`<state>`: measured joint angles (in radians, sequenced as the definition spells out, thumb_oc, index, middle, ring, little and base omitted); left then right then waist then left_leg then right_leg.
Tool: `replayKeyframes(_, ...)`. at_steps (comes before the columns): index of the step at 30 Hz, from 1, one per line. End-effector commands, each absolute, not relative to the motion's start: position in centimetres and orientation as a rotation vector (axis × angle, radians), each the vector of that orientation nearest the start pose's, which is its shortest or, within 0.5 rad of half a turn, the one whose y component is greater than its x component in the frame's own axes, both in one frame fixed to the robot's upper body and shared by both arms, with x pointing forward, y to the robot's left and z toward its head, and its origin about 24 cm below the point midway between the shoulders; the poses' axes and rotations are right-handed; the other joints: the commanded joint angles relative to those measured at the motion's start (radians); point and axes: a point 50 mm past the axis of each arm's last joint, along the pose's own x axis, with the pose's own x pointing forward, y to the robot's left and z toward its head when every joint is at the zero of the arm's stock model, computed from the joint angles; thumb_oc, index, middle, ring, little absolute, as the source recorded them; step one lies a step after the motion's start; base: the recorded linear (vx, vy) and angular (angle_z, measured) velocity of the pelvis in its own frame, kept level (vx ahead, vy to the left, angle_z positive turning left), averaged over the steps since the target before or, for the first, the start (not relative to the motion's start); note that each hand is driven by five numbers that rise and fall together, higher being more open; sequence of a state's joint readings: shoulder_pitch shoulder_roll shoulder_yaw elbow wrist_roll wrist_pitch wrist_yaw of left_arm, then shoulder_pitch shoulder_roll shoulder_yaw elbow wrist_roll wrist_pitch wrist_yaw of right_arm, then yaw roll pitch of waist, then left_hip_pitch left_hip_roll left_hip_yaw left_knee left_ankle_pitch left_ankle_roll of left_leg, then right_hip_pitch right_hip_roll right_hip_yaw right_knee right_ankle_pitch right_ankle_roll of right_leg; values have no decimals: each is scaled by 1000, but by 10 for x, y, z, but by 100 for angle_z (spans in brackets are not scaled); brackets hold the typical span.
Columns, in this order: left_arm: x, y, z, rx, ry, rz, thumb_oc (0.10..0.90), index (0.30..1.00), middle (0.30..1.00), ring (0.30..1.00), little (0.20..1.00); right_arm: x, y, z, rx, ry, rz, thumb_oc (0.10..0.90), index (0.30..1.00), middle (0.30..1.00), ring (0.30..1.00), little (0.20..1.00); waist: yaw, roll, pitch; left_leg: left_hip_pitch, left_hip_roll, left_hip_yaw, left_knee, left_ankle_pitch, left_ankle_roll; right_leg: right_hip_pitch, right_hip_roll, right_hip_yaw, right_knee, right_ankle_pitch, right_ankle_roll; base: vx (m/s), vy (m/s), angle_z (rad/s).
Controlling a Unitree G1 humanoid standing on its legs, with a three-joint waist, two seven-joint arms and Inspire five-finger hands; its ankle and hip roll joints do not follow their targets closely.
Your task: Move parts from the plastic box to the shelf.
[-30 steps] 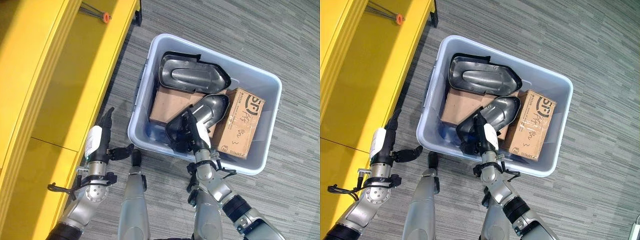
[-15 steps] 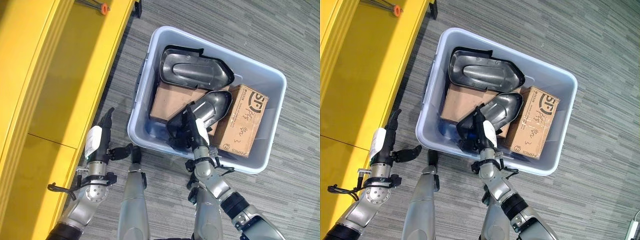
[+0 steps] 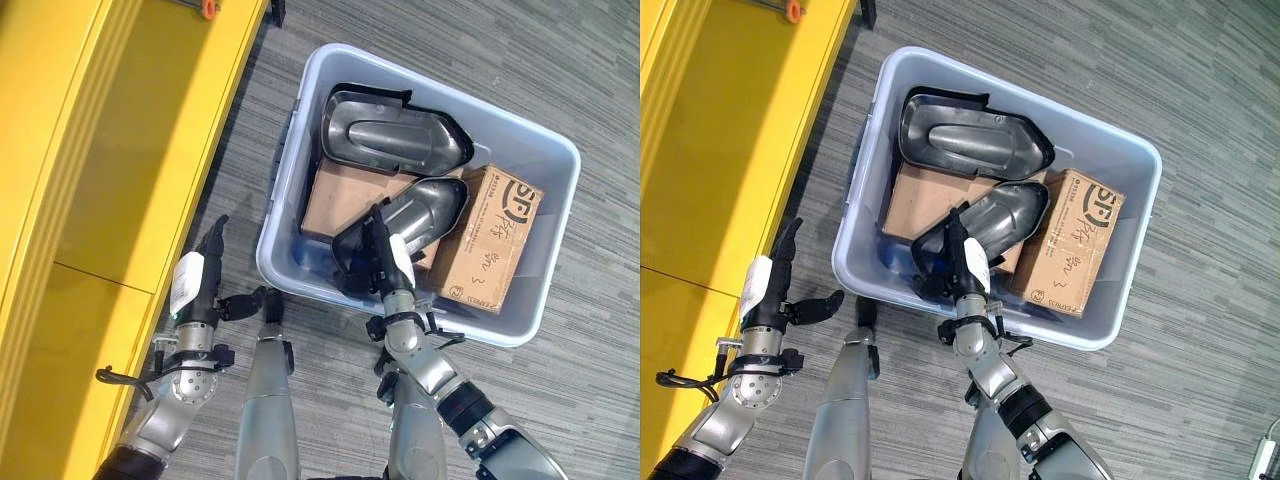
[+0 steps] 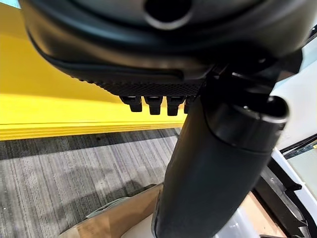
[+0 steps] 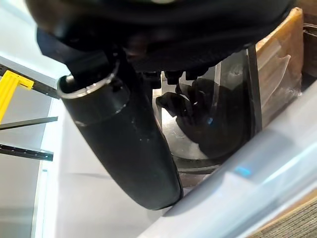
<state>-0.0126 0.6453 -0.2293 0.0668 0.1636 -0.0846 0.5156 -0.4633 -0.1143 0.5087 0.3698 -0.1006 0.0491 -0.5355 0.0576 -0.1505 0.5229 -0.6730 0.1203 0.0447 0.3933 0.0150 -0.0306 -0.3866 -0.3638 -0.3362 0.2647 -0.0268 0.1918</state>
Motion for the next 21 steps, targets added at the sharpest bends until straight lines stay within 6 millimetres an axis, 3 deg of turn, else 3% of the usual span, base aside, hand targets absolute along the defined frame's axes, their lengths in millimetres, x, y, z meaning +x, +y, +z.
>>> replayKeyframes(1, 240, 230, 95, 728, -349, 281, 900, 1000, 1000, 1000, 1000, 313, -44, 86, -310, -239, 18, 900, 1000, 1000, 1000, 1000, 16, 28, -3, 48, -5, 40, 36, -172, 37, -75, 27, 80, -13, 96, -13, 0, 0, 0)
replayKeyframes(10, 240, 228, 89, 701, -330, 290, 900, 1000, 1000, 1000, 1000, 323, -42, 96, -267, -240, -40, 900, 1000, 1000, 1000, 1000, 24, 50, -3, -32, -9, 35, 81, -181, 42, -154, 23, 83, 33, 75, -23, 0, 0, 0)
replayKeyframes(21, 240, 225, 89, 656, -337, 303, 900, 1000, 1000, 1000, 1000, 343, -52, 103, -234, -195, -179, 900, 1000, 1000, 1000, 1000, 36, 81, -3, -125, -21, 22, 138, -193, 48, -242, 17, 86, 92, 58, -29, -1, 3, 0)
